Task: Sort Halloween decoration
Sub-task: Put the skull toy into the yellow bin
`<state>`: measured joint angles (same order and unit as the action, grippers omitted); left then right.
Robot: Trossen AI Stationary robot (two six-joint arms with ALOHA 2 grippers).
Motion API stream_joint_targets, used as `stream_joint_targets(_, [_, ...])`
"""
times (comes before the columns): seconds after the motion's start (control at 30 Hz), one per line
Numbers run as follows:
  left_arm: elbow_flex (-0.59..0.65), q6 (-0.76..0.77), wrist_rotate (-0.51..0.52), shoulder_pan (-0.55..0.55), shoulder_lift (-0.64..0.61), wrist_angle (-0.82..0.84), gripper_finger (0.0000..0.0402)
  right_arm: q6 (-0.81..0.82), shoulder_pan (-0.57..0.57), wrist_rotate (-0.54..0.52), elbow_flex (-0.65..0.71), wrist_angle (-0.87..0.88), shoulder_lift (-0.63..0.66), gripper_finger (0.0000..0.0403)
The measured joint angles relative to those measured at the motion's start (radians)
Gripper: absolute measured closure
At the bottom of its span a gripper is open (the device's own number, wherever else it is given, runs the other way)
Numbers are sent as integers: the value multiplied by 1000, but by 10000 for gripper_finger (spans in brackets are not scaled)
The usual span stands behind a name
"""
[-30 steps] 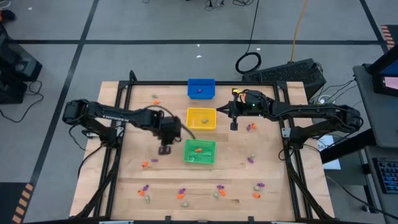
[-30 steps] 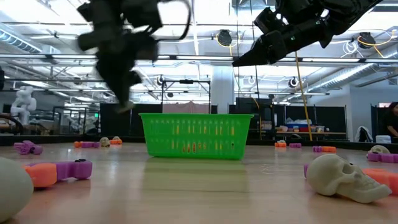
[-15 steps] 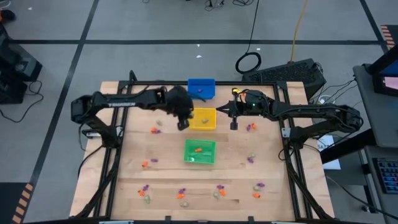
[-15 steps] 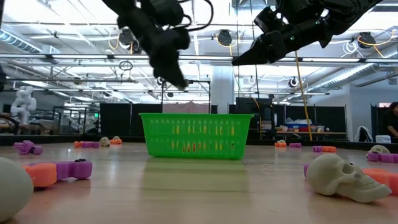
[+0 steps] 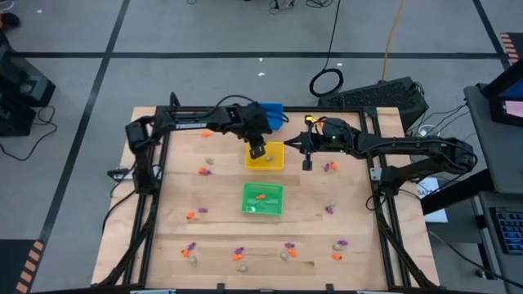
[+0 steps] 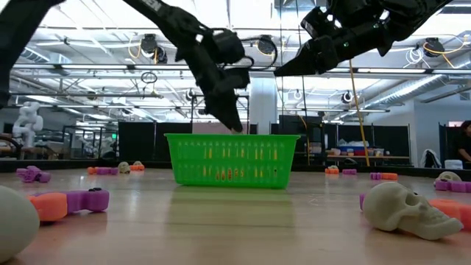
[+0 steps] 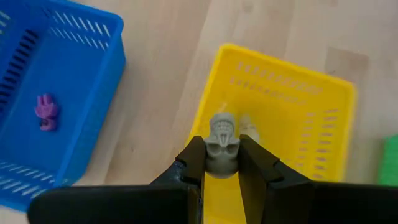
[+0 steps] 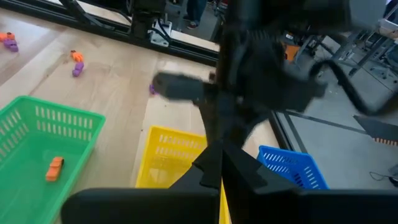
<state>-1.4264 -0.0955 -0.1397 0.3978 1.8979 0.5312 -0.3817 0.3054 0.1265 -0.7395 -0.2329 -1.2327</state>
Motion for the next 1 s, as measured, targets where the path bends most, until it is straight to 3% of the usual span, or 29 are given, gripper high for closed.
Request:
stream_joint_targets(0.33, [-28,-17,17,1,106,8,350,-1,0,0,0,2,0,403])
stream_joint_targets(1.0, [-27,-68,46,-66,138,70,338,2,0,1,0,2,0,403])
